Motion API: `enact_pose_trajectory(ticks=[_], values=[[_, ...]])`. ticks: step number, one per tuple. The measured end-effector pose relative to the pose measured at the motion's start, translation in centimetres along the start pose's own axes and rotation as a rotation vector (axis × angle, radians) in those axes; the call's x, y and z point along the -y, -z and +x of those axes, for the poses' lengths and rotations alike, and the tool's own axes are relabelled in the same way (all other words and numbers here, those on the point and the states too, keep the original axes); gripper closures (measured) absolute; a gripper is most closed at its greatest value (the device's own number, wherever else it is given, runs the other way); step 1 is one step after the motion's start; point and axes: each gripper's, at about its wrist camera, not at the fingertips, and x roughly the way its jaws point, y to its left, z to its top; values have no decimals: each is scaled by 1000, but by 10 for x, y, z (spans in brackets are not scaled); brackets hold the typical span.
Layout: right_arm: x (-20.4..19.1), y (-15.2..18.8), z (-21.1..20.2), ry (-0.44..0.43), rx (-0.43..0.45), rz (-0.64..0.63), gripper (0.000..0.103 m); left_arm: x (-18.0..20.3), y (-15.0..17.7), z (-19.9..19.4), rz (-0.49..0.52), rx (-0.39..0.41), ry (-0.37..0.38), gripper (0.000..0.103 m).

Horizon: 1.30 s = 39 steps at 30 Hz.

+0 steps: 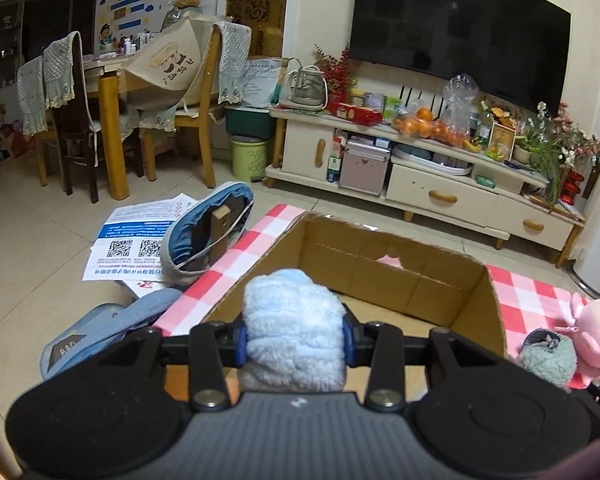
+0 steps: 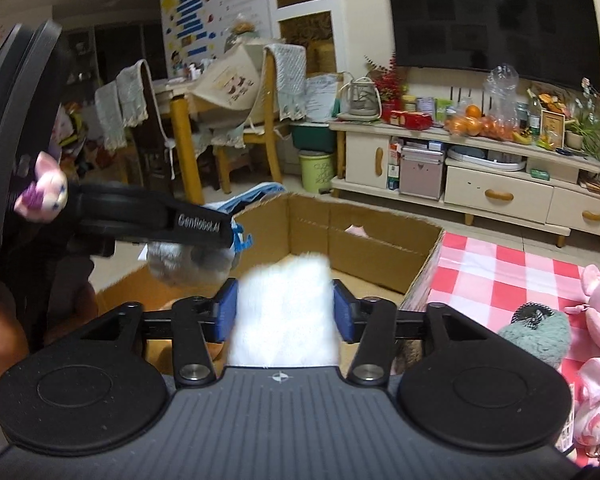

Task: Organize soft objects
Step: 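Carry the wristband and white sock into the box and open both tools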

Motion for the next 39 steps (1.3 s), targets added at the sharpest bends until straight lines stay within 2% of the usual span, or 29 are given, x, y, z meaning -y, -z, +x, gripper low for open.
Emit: enact_pose_trajectory(ticks=[3,5,7,13,18,25,32,39], values=[[1,0,-2,9,1,-3,25,0,-1,-1,4,1,-12,51],[4,-1,-8,12,20,10,14,2,-1,-3,5,9,-19,32],[8,-2,-14,25,44,15,6,5,0,-6,21,23,-29,25],[21,1,-29,103,85,48,2,9,0,-6,40,25,-28,10],[32,7,-39,158,97,82,0,18,2,-10,65,31,-14,8],[43,14,-47,188,103,113,0,35,7,-13,112,34,4,7],[47,19,-53,215,110,124,0,48,13,-18,157,45,12,1],[49,22,-53,245,102,149,0,65,16,-19,196,41,15,1]])
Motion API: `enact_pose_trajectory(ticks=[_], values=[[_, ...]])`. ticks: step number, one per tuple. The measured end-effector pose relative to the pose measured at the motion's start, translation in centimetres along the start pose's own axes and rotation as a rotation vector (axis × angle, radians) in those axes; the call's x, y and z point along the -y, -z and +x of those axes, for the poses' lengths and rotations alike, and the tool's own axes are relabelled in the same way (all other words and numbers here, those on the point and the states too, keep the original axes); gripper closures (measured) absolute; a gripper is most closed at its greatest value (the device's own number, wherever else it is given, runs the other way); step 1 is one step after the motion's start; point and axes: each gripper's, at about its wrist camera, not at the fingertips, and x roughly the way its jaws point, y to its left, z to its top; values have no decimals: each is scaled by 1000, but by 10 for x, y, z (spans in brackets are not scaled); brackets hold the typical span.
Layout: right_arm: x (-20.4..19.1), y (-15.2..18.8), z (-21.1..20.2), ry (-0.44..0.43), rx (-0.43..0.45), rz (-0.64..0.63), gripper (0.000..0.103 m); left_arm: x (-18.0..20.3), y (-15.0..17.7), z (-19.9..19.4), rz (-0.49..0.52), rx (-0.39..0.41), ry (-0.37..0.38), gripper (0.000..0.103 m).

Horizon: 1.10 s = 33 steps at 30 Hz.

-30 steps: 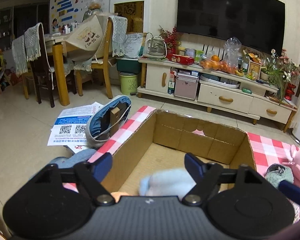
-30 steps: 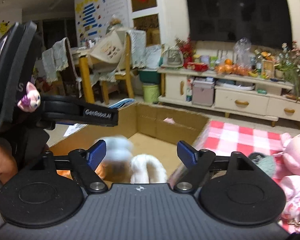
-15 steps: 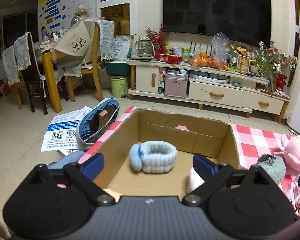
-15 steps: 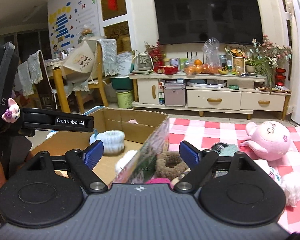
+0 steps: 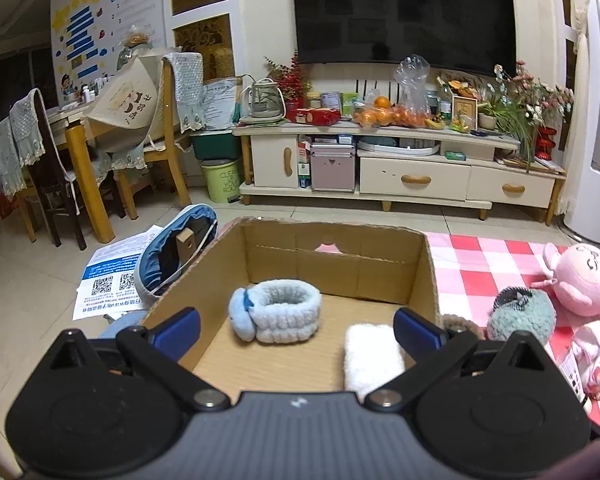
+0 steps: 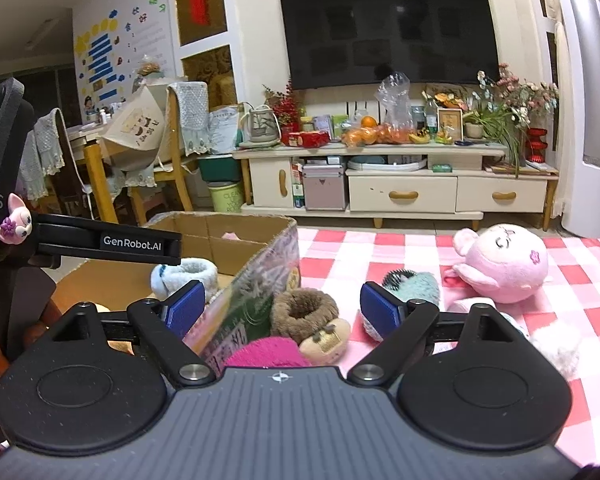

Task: Organize soft objects
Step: 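Carry the wristband and white sock into the box and open both tools, then move both open tools back toward the shuttlecock and white pompom on the table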

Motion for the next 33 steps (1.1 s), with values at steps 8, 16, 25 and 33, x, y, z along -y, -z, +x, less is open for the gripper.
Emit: enact_pose_trajectory(ticks=[8,16,25,33], values=[[-1,3,-4,19,0,18,0,20,3,-5,47,6,15,1],[-1,6,-6,42,11,29,0,39,5,-9,91,17,32,1],[1,10,-5,73,23,52,0,53,7,-16,119,38,49,1],[4,14,-5,95,29,77,0,66,10,-19,155,47,59,1]])
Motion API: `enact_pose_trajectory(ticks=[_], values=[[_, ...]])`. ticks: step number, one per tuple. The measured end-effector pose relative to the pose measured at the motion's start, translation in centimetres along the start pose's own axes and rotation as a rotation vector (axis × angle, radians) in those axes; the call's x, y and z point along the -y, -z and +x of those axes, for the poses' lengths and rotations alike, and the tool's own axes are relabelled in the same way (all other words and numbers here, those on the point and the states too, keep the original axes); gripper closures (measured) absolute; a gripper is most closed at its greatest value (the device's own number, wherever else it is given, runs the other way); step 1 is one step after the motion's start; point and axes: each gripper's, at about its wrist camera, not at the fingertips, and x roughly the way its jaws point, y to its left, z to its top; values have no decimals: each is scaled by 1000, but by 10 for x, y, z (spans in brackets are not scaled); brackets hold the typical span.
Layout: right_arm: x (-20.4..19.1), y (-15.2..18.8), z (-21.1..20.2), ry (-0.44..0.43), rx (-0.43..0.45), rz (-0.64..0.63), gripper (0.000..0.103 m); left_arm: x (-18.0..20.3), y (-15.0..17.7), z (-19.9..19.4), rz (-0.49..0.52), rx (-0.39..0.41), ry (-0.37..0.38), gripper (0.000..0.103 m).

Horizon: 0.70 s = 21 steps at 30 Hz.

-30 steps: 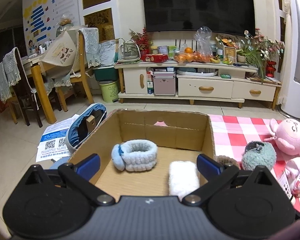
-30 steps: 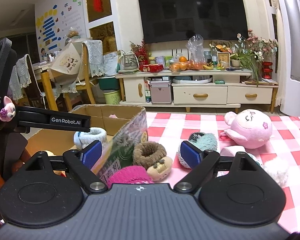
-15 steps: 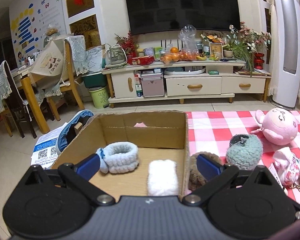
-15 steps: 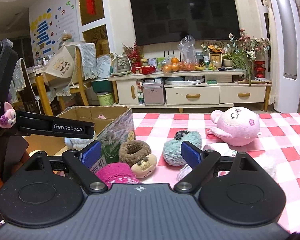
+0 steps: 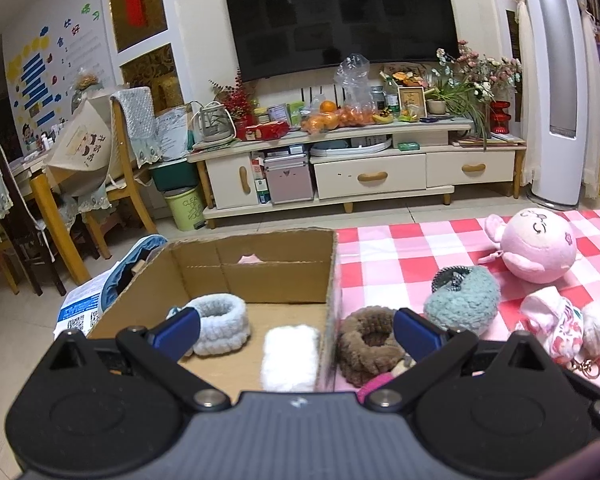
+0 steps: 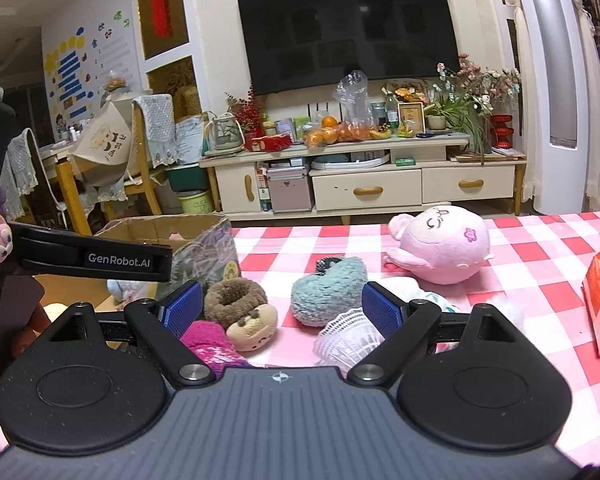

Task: Organize soft objects
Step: 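Move both open tools back toward the shuttlecock and white pompom on the table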

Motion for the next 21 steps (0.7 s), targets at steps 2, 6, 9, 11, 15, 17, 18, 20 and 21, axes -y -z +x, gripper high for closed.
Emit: enact_pose_trajectory(ticks=[2,6,9,11,15,17,18,20,21], values=[[1,2,-1,7,2,6,0,4,0,-1,9,1,3,1],[3,4,-3,19,5,22,0,11,0,-1,26,3,7,1],[6,8,-6,29,10,32,0,16,0,-2,38,5,12,1],[6,10,-8,35,10,34,0,20,0,-3,46,7,16,1],[6,13,-9,51,9,33,0,27,1,-3,62,11,24,1],[6,14,-10,57,9,35,0,30,1,-4,71,11,27,1],[6,14,-10,59,9,35,0,32,2,-3,76,10,28,1],[7,15,-12,66,11,35,0,35,2,-3,85,8,33,1],[8,15,-12,72,12,35,0,37,3,-3,90,8,37,1]])
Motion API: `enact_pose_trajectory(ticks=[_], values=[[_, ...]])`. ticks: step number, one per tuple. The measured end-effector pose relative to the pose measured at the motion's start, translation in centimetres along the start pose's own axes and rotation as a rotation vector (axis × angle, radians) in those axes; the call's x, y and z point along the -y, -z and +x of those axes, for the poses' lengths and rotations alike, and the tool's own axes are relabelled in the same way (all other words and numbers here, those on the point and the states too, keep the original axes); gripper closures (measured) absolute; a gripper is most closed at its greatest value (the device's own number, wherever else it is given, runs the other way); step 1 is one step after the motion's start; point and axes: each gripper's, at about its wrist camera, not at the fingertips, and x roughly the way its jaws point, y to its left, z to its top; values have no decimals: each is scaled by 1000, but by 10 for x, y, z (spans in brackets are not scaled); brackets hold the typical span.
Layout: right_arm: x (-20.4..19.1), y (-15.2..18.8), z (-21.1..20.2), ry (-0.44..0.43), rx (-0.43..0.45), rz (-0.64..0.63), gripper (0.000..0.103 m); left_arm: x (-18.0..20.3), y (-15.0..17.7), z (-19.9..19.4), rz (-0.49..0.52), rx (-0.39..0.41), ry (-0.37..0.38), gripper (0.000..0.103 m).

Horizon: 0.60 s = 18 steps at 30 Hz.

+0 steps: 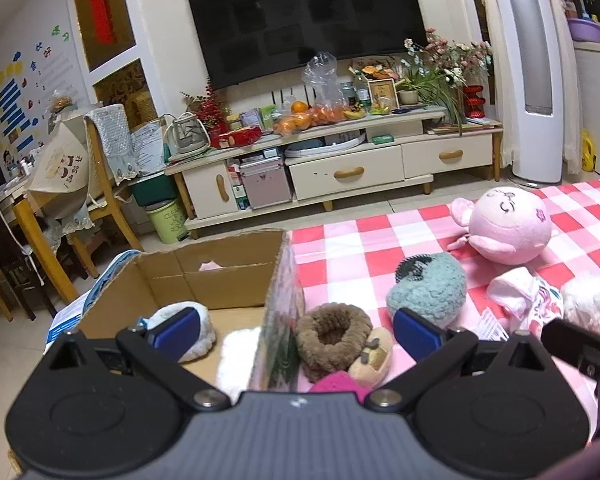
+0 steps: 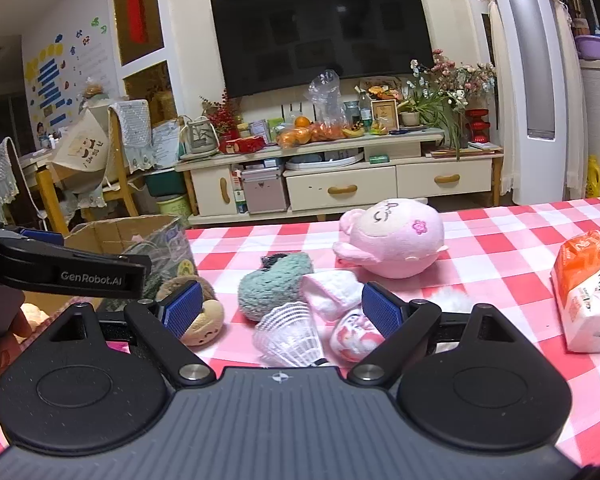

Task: Organize soft objects
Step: 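Move both open tools back toward the shuttlecock and white pompom on the table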

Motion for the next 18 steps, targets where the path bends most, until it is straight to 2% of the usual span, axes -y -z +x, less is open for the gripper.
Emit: enact_pose_trajectory(ticks=[9,18], values=[[21,0,-7,57,6,52,0,22,2,-2,50,7,51,1],[59,3,-1,178,-27,141,0,50,6,1,82,-6,132,1]])
